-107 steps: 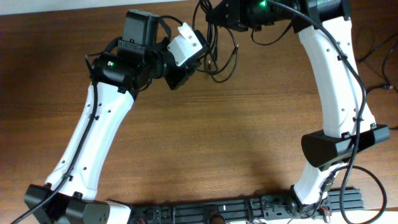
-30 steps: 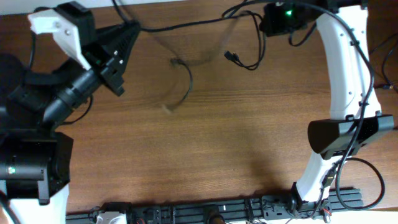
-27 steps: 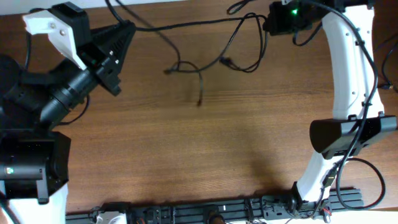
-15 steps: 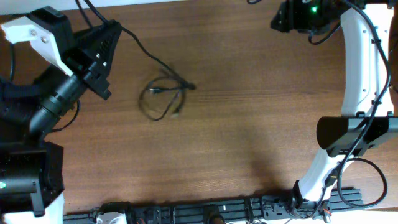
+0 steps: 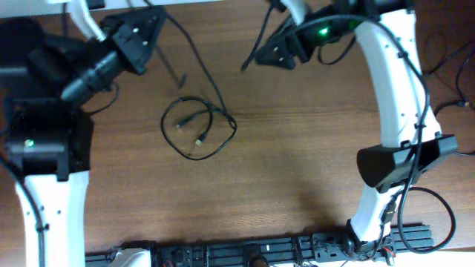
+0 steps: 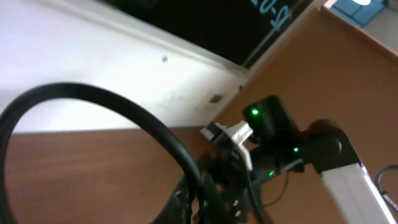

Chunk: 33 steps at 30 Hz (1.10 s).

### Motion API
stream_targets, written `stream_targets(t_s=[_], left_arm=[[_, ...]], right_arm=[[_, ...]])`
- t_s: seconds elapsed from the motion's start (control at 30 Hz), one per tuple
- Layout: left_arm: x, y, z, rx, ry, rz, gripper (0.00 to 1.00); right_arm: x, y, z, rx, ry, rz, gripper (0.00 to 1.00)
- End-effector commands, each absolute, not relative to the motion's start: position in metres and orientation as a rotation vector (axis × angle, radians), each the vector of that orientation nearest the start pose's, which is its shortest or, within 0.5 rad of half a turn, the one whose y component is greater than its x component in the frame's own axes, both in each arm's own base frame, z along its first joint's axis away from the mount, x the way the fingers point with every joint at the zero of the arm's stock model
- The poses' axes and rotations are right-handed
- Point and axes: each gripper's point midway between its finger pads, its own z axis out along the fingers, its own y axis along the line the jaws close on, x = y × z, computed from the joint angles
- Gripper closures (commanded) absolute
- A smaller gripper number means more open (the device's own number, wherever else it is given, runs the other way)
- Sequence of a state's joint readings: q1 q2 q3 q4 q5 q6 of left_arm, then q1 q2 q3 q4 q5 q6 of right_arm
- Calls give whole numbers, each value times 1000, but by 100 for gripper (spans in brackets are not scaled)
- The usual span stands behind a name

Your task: Untangle cables

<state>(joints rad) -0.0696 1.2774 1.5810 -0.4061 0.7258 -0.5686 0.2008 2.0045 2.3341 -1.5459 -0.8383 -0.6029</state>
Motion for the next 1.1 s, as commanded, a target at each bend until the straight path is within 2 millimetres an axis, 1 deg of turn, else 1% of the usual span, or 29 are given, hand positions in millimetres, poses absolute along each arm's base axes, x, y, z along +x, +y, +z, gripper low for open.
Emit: stream_targets(t_s=[0.0,0.1,0.23,0.33,0.37,0.53,0.57,0.6,0.63,0.67,0.8,0.87,0.9,0.93,1.03,1.07], left_arm=[[351,-156,486,71,1754,-1187,100],[353,-158,490,36,1739,-1179,100],[354,-161,490,1,1738,-1182,100],[354,-162,491,4,1735,-1183,100],[354,-162,492,7,1731,-1183,100],[354,-163,500,21,1697,-1190,100],[354,-163,503,17,1687,-1198,100],[354,-163,505,24,1675,-1197,100],[354,-163,508,27,1663,-1199,100],[354,-163,509,19,1661,-1208,100],[353,-163,510,17,1658,-1215,100],[351,-165,511,32,1660,-1227,100],[349,-166,511,46,1659,-1237,100],[347,-168,511,55,1661,-1247,100],[344,-170,512,73,1663,-1260,100],[344,-170,512,73,1663,-1261,100]], right_arm=[[361,241,318,-1365,1979,1008,31],[356,256,320,-1410,1933,1010,31],[347,280,326,-1469,1846,1033,31],[344,286,327,-1487,1826,1034,32],[343,287,328,-1490,1823,1036,35],[340,291,331,-1494,1801,1061,36],[341,291,331,-1494,1796,1060,41],[341,292,332,-1494,1789,1060,49],[341,293,334,-1494,1776,1067,54],[341,294,335,-1493,1765,1073,54],[345,296,337,-1489,1746,1063,53],[347,296,338,-1489,1736,1053,45],[349,297,338,-1490,1730,1041,33],[352,296,338,-1489,1731,1018,31],[368,294,334,-1432,1798,942,30],[373,294,334,-1408,1815,927,33]])
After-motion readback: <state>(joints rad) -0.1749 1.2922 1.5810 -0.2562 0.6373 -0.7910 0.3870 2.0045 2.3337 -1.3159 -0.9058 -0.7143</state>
